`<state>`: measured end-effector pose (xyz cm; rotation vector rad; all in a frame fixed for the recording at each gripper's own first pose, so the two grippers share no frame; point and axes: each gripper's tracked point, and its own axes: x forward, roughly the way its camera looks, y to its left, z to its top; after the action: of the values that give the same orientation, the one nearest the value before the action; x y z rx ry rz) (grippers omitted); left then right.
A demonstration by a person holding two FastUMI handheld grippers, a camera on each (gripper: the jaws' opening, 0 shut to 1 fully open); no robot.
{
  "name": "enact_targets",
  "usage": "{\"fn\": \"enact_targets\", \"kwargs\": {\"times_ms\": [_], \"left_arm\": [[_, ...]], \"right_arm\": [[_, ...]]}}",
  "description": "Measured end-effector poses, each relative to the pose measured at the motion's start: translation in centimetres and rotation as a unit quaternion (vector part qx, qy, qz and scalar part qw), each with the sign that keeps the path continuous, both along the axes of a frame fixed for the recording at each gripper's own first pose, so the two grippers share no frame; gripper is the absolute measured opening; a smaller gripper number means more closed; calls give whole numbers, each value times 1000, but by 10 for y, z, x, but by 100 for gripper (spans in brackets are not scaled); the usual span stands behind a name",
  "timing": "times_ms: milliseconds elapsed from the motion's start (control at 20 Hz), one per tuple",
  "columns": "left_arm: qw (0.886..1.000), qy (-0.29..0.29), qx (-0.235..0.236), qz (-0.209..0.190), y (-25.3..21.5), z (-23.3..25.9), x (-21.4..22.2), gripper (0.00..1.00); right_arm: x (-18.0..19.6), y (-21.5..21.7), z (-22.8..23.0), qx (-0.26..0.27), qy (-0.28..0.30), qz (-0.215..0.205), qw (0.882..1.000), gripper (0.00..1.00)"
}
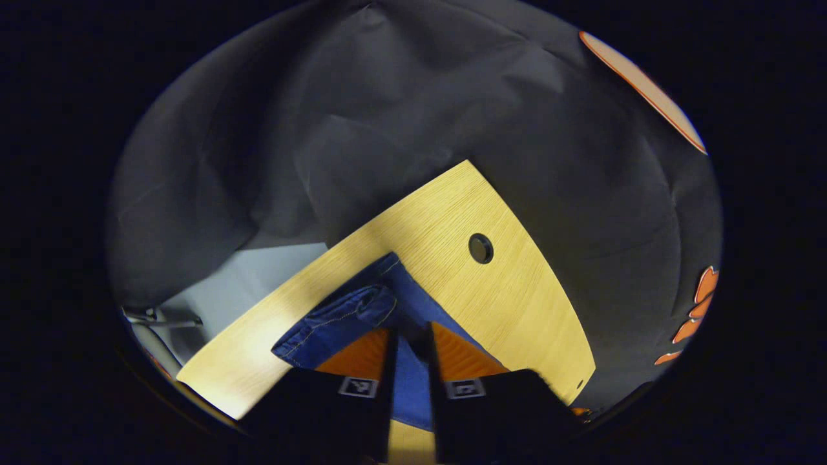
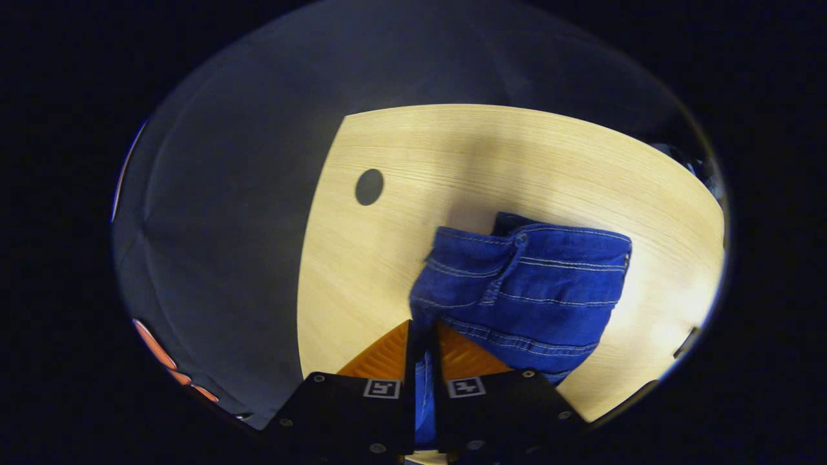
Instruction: Grasp the waist and the cuffs of the jeans and fold them to make the two legs overlap; first hold the waist and fold one-third of the jeans toward the cuffs, then hold the cuffs and fold the remaining one-third in the same direction to finish folding.
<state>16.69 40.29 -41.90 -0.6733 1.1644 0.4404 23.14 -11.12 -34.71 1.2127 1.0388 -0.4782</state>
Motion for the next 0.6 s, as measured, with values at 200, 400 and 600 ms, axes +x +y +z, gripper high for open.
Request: {"fn": "enact_targets", "kwargs": {"times_ms": [200, 400, 600], "left_arm": [[993, -95, 52, -39, -2, 37, 32, 64], [978, -158, 114, -77, -13, 86, 39, 93], [961, -201, 149, -120, -29, 112, 37, 97]], "right_arm": [[2, -19, 17, -47, -40, 18, 998, 43], [-34, -32, 20, -98, -29, 54, 993, 76], [-64, -37, 18, -122, -22, 68, 990, 91]]}}
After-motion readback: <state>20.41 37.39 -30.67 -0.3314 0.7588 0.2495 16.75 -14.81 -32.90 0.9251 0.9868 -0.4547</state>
